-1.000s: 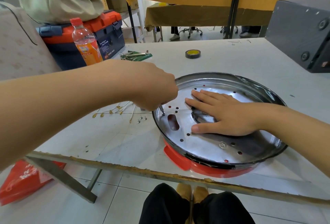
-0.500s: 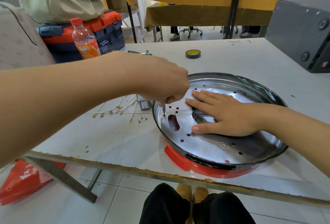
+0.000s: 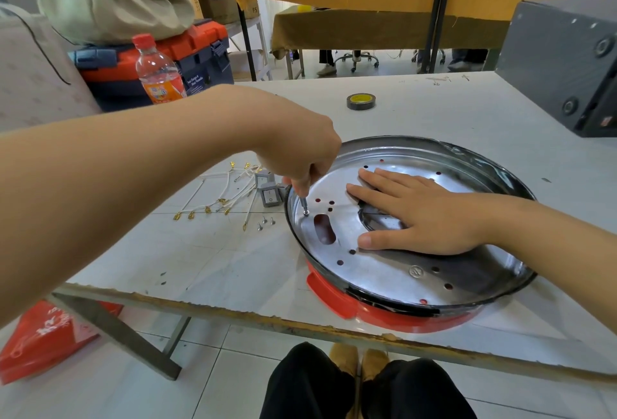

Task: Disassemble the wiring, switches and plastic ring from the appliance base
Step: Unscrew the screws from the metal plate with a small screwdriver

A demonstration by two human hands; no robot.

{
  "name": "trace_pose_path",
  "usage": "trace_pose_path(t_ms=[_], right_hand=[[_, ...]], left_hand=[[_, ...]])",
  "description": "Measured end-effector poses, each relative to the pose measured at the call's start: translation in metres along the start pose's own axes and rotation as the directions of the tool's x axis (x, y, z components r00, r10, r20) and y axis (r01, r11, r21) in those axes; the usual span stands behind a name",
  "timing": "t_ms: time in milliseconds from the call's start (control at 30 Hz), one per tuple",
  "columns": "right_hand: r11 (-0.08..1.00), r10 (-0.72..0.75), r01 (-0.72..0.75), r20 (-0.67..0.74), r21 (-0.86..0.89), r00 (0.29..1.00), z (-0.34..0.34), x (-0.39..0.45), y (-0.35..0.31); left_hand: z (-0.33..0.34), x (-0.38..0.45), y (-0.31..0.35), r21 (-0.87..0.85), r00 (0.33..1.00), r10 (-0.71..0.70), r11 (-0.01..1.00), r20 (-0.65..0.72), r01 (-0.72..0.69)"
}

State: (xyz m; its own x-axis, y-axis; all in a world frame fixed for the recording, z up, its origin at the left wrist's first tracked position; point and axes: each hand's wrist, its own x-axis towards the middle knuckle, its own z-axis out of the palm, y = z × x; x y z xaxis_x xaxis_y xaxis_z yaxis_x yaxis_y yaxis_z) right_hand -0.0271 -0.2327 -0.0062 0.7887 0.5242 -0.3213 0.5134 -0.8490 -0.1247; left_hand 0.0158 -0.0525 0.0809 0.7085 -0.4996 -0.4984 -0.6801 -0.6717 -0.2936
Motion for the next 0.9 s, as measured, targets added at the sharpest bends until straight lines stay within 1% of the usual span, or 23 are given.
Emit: trace_pose_path(t_ms=[100, 200, 267, 400, 533, 600, 700, 800, 900], right_hand=[[1.0, -0.005, 0.005, -0.003, -0.004, 1.0, 0.0, 0.0, 0.001], [1.0, -0.008, 0.008, -0.006, -0.007, 1.0, 0.001, 0.0, 0.001], [1.0, -0.009, 0.009, -0.008, -0.004, 1.0, 0.001, 0.001, 0.002], [1.0, -0.009, 0.009, -0.015, 0.0, 1.0, 0.002, 0.002, 0.002], [1.0, -0.008, 0.009, -0.013, 0.008, 1.0, 0.002, 0.002, 0.002], [1.0, -0.008, 0.008, -0.013, 0.003, 1.0, 0.002, 0.002, 0.003], [1.0, -0.006, 0.006, -0.012, 0.002, 1.0, 0.002, 0.002, 0.002], [1.0, -0.005, 0.005, -0.009, -0.001, 1.0, 0.002, 0.001, 0.002], [1.0, -0.002, 0.002, -0.01, -0.001, 1.0, 0.002, 0.001, 0.001]], left_hand=[[0.0, -0.001, -0.001, -0.005, 0.999, -0.016, 1.0, 0.036, 0.016], [0.0, -0.001, 0.0, 0.017, 0.999, -0.023, 1.0, 0.033, 0.022], [0.002, -0.001, 0.003, 0.058, 1.0, -0.027, 0.998, 0.006, 0.026], [0.011, -0.005, 0.009, 0.207, 0.996, -0.019, 0.978, -0.092, 0.037], [0.015, -0.009, 0.007, 0.319, 0.989, 0.017, 0.947, -0.148, 0.031], [0.015, -0.01, 0.008, 0.349, 0.982, 0.055, 0.937, -0.181, 0.011], [0.012, -0.008, 0.009, 0.366, 0.975, 0.098, 0.931, -0.201, -0.018], [0.009, -0.007, 0.009, 0.341, 0.979, 0.085, 0.94, -0.184, -0.017], [0.006, -0.006, 0.011, 0.287, 0.988, 0.067, 0.958, -0.138, -0.025]])
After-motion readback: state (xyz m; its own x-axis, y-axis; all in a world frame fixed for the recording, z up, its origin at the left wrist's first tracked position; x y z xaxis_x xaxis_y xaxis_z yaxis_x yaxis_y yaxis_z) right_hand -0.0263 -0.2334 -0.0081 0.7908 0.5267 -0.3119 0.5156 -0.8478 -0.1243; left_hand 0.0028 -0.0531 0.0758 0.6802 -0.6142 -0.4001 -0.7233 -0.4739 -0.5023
